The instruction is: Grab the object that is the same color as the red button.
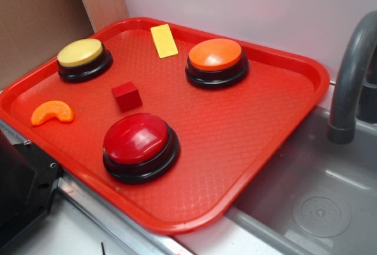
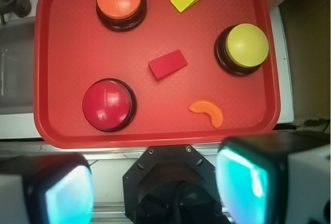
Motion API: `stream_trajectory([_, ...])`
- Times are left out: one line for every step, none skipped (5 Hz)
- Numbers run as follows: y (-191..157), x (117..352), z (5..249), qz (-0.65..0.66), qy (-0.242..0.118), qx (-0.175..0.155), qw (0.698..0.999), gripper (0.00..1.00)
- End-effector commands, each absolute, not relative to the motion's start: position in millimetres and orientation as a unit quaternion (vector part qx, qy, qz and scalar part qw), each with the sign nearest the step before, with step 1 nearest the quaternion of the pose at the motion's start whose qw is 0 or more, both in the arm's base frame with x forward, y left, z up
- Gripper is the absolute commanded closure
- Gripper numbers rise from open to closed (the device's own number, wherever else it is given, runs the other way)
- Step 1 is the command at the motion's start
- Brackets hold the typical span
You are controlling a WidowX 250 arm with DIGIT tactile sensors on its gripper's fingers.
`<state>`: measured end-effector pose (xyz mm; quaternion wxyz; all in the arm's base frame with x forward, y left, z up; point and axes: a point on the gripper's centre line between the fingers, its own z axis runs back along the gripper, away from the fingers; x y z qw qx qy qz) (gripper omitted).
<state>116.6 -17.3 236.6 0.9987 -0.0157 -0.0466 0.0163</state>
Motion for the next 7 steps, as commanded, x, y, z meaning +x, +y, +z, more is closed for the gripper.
stream_trajectory([-17.3,116.6,236.6,0.016,-0.047,-0.016,0.999,0.00])
stream_trajectory([-23.2,162.6,195.4,0.039,-0.029,-0.064,0.997,0.00])
stream_trajectory([-26.8,191.1,174.9,0.102,-0.040,-0.057,0.992,0.00])
stream_trajectory([-17.5,209.2,149.7,0.223,-0.044,-0.008,0.974,0.00])
stream_trajectory([0.6,214.9,123.4,0.340,-0.029,0.043,0.939,0.00])
stream_trajectory([24.1,215.5,99.5,0.449,-0.029,0.038,0.892,0.00])
stream_trajectory([42.0,211.0,76.8,0.508,-0.037,0.005,0.861,0.00])
